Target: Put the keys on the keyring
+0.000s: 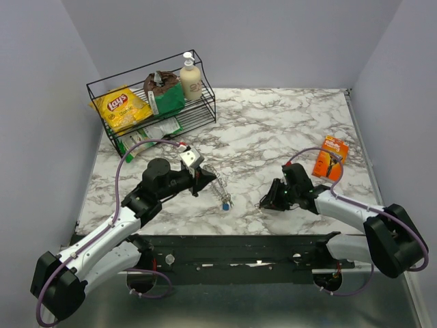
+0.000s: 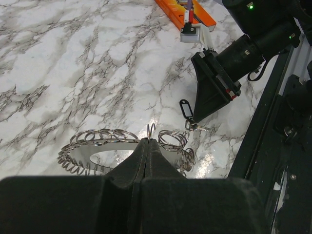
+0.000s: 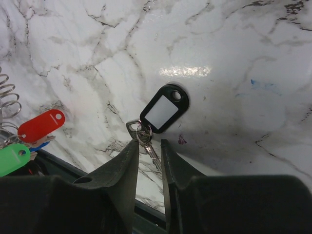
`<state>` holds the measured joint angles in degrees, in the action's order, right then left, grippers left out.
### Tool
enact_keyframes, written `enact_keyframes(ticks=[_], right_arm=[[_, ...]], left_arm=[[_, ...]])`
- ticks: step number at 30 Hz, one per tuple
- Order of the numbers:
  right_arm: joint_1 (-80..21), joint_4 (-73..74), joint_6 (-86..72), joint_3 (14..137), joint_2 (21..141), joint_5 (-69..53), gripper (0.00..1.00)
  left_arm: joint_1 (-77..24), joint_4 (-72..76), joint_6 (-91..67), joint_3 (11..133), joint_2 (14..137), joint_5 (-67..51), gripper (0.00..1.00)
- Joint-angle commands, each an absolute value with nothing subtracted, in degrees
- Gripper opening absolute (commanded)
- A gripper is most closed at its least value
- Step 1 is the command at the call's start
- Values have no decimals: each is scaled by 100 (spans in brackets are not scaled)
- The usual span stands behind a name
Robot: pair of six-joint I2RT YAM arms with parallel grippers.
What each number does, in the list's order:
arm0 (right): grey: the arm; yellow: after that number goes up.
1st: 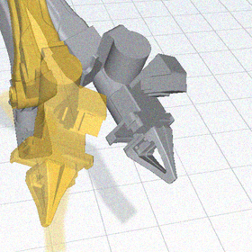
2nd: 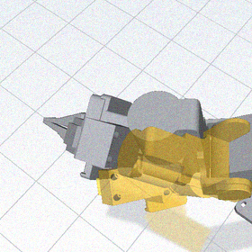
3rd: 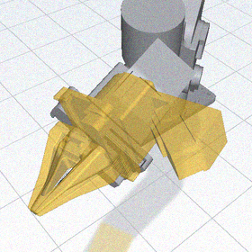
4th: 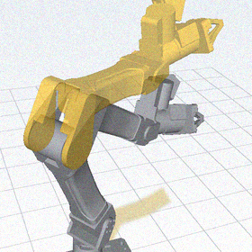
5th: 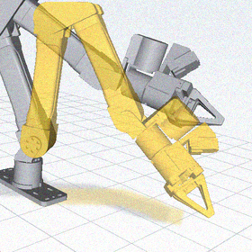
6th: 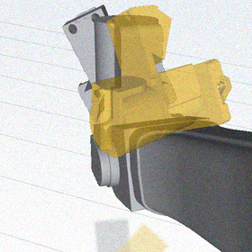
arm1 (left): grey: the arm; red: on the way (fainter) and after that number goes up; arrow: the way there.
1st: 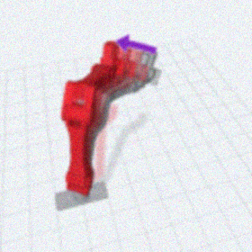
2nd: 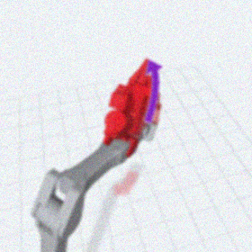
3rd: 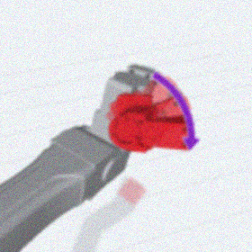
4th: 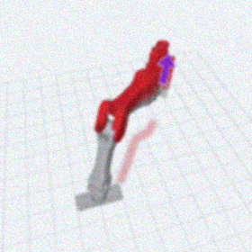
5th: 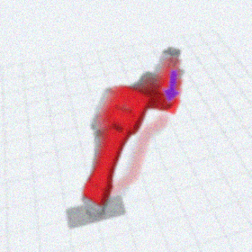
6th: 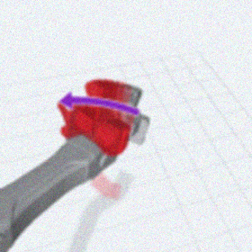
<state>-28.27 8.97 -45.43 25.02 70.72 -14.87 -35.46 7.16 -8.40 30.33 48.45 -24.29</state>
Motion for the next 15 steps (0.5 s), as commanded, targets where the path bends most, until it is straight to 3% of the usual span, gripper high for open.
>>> enact_keyframes(ticks=[1,5,7,15], right_arm=[[-2777,817,-4500,2619,7163,-1591,33],[-2777,765,-4518,2645,7198,-1582,30],[-2777,756,-4509,2672,7268,-1582,22],[-2769,642,-4544,2733,7444,-1626,22]], left_arm=[[-3603,853,-826,3261,4825,-2566,0],[-3604,844,-817,3269,4834,-2566,0],[-3612,844,-826,3261,4834,-2566,0],[-3639,809,-809,3270,4816,-2549,0]])
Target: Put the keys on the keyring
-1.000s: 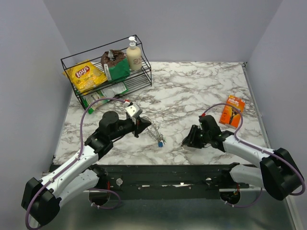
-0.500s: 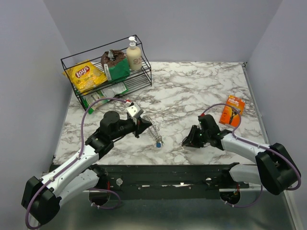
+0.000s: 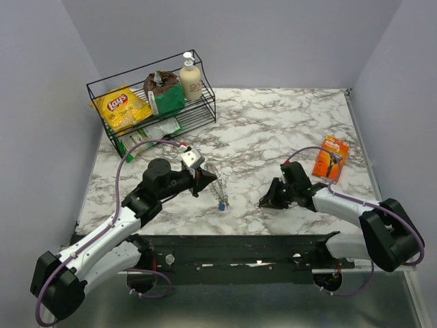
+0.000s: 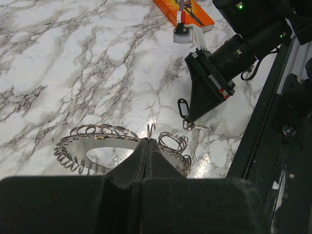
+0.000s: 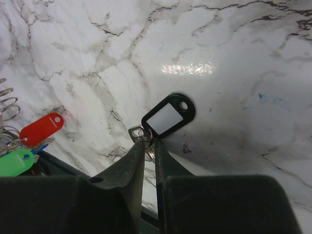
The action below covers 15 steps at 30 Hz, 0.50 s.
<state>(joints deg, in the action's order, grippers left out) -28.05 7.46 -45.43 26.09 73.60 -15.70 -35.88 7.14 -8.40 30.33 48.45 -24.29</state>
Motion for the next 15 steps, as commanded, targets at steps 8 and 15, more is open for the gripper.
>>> enact_keyframes(ticks=[8,15], right_arm=[[-2768,633,-4570,2812,7462,-1608,22],[-2742,606,-4570,2874,7514,-1652,24]], left_arm=[[-3674,800,-791,3287,4860,-2566,0],[-3691,800,-782,3287,4860,-2593,0]])
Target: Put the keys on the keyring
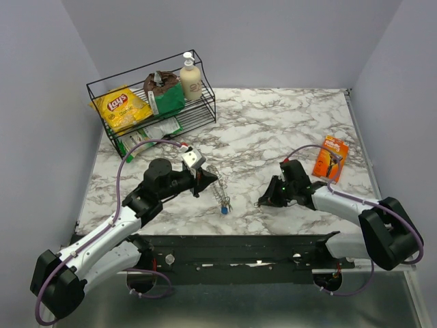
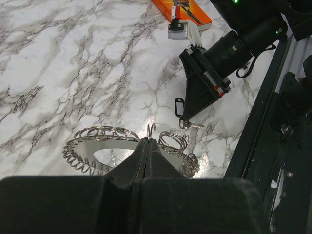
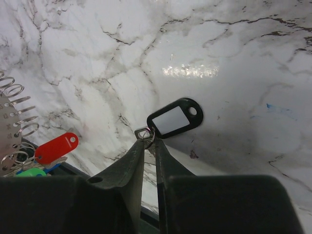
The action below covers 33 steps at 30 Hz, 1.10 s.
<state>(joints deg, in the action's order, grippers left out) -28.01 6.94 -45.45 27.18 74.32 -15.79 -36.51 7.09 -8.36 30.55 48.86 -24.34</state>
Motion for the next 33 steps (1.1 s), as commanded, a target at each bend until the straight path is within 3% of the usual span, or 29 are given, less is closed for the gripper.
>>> enact_keyframes(ticks=[1,21,28,32,33], right_arm=[[-2733,606,-4562,2909,7567,-1652,24],[-2725,466,-4474,3059,7796,-1811,29],[-2716,431,-4474,3120,8112,-1723,23],[-2725,439,-4483,3120,8060,-1583,0],[-2725,439,-4491,3103,8033,-1565,0]], left_arm=[[-3691,791,-782,3296,4860,-2593,0],[-3779,738,-729,3340,4931,-2593,0],[-3806,703,-729,3349,4922,-2584,0],[-3814,668,-721,3349,4922,-2558,0],[-3823,668,-712,3357,4913,-2566,0]])
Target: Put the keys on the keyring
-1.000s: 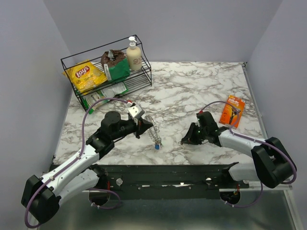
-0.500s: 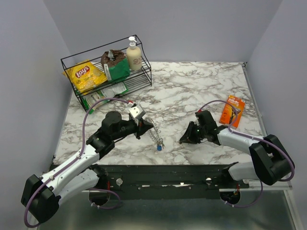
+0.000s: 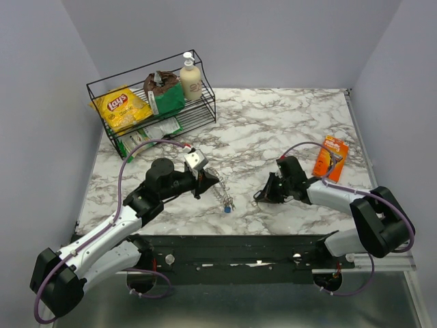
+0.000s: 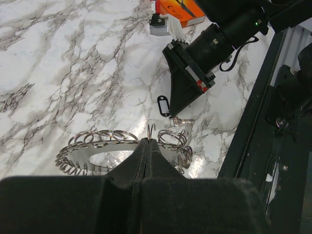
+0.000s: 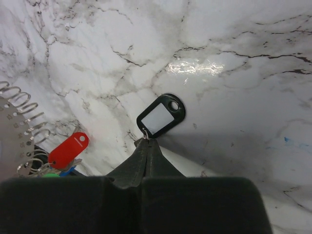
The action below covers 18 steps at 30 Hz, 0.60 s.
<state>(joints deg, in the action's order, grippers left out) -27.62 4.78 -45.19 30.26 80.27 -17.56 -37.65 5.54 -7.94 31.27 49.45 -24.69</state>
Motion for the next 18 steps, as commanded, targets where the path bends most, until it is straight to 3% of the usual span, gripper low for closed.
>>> enact_keyframes(ticks=[1,18], right_arm=[[-2725,431,-4483,3103,8007,-1547,0],[-2725,378,-3165,3067,7137,-1643,1]], left_arm=[[-3823,659,-712,3357,4913,-2549,0],[-3911,501,-677,3436,4904,-2461,0]])
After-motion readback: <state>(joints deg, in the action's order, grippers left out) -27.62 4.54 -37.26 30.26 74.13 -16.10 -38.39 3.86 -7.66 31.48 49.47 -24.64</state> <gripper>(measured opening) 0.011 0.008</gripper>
